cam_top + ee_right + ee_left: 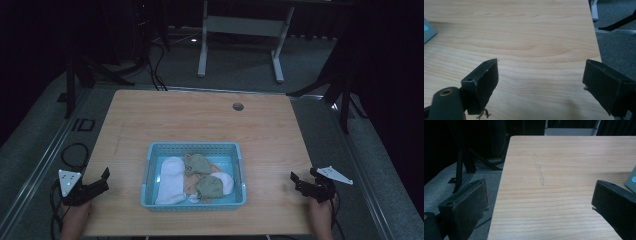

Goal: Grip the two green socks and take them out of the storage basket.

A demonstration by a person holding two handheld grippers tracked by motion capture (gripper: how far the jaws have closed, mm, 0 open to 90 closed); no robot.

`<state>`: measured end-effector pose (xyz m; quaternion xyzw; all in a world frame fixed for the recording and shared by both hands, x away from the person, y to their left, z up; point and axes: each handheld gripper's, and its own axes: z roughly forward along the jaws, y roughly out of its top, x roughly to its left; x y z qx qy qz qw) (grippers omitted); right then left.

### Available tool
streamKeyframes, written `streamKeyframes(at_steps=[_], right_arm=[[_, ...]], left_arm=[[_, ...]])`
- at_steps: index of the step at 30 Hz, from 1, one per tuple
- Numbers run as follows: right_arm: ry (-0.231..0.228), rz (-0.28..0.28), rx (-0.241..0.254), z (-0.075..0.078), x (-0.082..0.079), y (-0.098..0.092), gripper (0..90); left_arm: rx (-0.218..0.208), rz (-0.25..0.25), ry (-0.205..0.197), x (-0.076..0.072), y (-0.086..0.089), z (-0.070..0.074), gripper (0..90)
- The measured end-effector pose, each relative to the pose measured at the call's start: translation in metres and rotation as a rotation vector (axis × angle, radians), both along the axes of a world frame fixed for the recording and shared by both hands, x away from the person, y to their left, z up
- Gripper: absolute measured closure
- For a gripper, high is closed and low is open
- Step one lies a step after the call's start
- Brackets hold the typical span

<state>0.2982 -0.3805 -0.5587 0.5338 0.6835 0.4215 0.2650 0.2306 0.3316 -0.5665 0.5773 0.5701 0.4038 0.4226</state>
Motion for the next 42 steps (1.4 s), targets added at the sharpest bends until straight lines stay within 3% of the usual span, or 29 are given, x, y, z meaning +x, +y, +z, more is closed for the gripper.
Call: streamKeyframes(at_steps=[6,9,12,15,17,20,22,26,28,32,38,42], right_arm=[[0.000,0.014,0.016,0.000,0.000,-0.001,11.5],[0.004,0.051,0.025,0.000,0.001,-0.001,11.5],[0.023,0.130,0.058,0.000,0.002,-0.005,11.6],[0.022,0.133,0.059,0.000,0.002,-0.007,11.7],[0.038,0.158,0.041,0.001,0.003,-0.007,12.8],[0.053,0.270,0.024,0.003,0.002,-0.007,13.3],[0.088,0.354,0.022,0.001,0.004,-0.007,13.3],[0.123,0.456,-0.025,-0.001,0.005,-0.003,13.7],[0.137,0.514,-0.023,0.001,0.005,-0.002,13.7],[0.168,0.580,-0.064,0.004,0.007,-0.001,13.7],[0.269,0.640,-0.107,0.013,0.011,0.003,13.0],[0.277,0.674,-0.148,0.023,0.012,0.009,13.0]], left_arm=[[0.000,0.000,0.002,0.000,0.000,0.000,0.4],[0.000,0.000,0.003,0.000,0.000,0.000,0.4],[0.006,-0.001,0.003,0.000,0.000,0.000,0.4],[0.004,-0.002,0.004,0.000,0.000,0.000,0.4],[0.003,0.000,0.003,0.000,0.000,0.000,0.4],[0.006,-0.001,0.004,0.000,0.000,0.000,0.4],[0.006,-0.001,0.006,0.001,0.000,0.000,0.3],[0.008,0.002,0.004,0.000,-0.001,0.000,0.4],[0.008,0.003,0.006,0.001,0.000,0.000,0.4],[0.007,0.003,0.008,0.001,0.000,0.000,0.3],[0.006,-0.009,0.004,0.000,0.000,0.000,0.4],[0.003,-0.006,0.004,0.000,0.000,0.000,0.3]])
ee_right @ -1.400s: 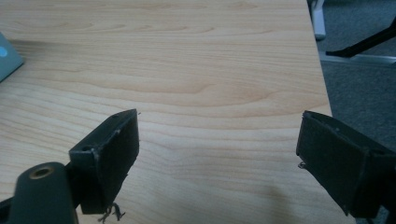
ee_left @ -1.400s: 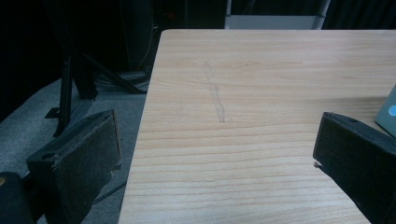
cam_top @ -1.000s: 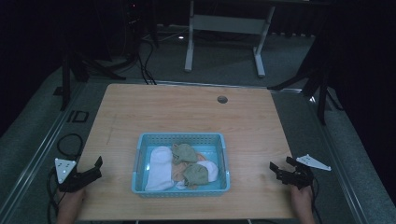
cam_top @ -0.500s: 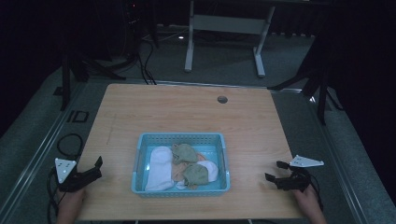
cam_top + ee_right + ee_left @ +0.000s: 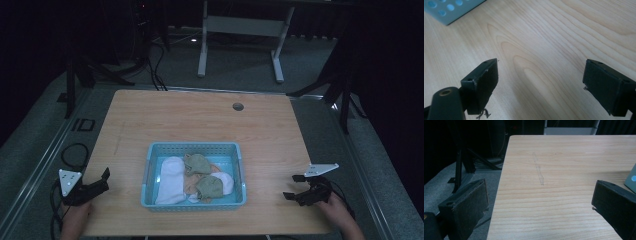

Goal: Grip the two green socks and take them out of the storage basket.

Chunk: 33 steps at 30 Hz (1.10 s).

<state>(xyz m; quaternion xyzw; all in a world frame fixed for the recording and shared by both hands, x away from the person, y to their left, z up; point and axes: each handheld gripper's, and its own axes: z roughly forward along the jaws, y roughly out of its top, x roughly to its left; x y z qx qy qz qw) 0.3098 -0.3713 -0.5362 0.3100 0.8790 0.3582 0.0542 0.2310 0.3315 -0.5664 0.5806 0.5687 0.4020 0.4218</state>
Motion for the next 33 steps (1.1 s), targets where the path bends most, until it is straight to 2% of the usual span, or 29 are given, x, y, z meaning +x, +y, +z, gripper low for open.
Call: streamKeyframes(at_steps=[1,3,7,11,14,16,22,24,27,30,33], right_arm=[[0.003,0.017,-0.017,0.002,0.000,0.002,14.0],[0.038,0.052,-0.051,0.007,0.001,0.007,14.9],[0.060,0.102,-0.101,0.017,0.001,0.016,14.9],[0.053,0.134,-0.136,0.026,0.001,0.024,14.9],[0.027,0.169,-0.164,0.029,0.001,0.029,16.4],[0.060,0.194,-0.169,0.030,0.002,0.033,16.4],[0.129,0.232,-0.303,0.028,0.006,0.046,16.3],[0.145,0.251,-0.334,0.029,0.007,0.050,15.9],[0.154,0.265,-0.378,0.030,0.009,0.056,15.4],[0.166,0.270,-0.458,0.032,0.011,0.062,13.8],[0.193,0.283,-0.504,0.036,0.013,0.068,13.6]], left_arm=[[0.001,-0.001,0.001,0.000,0.000,0.000,0.3],[0.001,-0.003,0.001,0.000,0.000,0.000,0.4],[0.002,-0.006,0.003,0.000,0.000,0.000,0.3],[0.000,-0.007,0.003,0.000,0.000,0.000,0.4],[-0.001,-0.013,0.002,0.000,0.000,0.000,0.4],[-0.002,-0.016,0.001,0.000,0.000,0.000,0.3],[-0.002,-0.014,0.004,0.000,0.000,0.000,0.4],[-0.005,-0.014,0.004,0.000,0.001,0.000,0.3],[-0.003,-0.016,0.003,0.000,0.001,0.000,0.3],[-0.004,-0.015,0.002,0.000,0.001,0.000,0.4],[-0.004,-0.016,0.002,0.000,0.001,0.000,0.3]])
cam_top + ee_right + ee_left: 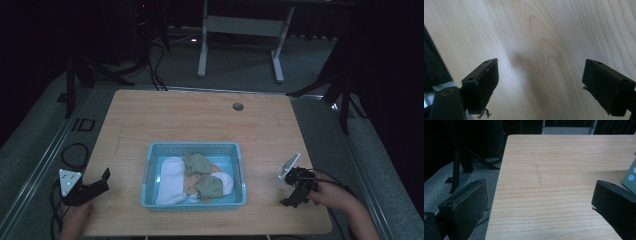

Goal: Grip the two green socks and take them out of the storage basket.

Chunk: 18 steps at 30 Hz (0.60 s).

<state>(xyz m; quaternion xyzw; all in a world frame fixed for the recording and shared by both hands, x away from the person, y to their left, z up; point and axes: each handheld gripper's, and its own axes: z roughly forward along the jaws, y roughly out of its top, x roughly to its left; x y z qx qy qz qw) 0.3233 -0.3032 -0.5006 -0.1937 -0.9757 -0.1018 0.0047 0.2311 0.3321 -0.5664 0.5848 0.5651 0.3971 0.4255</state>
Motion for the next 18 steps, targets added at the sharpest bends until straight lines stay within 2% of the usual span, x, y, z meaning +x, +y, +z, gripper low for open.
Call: streamKeyframes(at_steps=[3,5,8,13,18], right_arm=[[0.024,0.011,0.005,0.004,0.001,0.005,13.6],[0.012,0.038,0.016,0.006,-0.001,0.008,13.8],[0.020,0.074,0.041,0.009,-0.004,0.013,13.8],[-0.007,0.129,0.023,0.015,-0.010,0.021,13.6],[-0.013,0.125,0.029,0.020,-0.010,0.025,14.1]], left_arm=[[0.001,-0.001,0.000,0.000,0.000,0.000,0.3],[0.000,0.000,0.000,0.000,0.000,0.000,0.3],[0.001,0.000,0.001,0.000,0.000,0.000,0.3],[0.001,0.000,0.000,0.000,0.000,0.000,0.3],[0.001,0.000,0.001,0.000,0.000,0.000,0.4]])
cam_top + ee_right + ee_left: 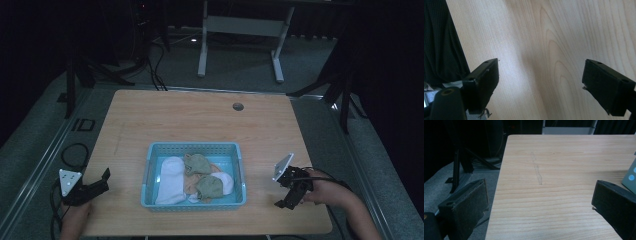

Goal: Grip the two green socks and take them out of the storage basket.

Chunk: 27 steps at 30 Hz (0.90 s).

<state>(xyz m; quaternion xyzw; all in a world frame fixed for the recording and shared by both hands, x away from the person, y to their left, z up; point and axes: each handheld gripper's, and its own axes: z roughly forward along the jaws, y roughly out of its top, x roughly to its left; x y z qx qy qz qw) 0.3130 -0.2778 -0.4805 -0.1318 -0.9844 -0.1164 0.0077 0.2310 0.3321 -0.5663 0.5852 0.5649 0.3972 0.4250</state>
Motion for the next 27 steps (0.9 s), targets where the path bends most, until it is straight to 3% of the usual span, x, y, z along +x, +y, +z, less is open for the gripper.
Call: streamKeyframes(at_steps=[18,27], right_arm=[[-0.041,0.081,-0.007,0.031,0.005,0.028,15.1],[-0.040,0.113,-0.023,0.043,0.008,0.045,15.1]], left_arm=[[-0.001,-0.001,-0.001,0.000,0.000,0.000,0.3],[-0.002,-0.002,-0.001,0.000,0.000,0.000,0.3]])
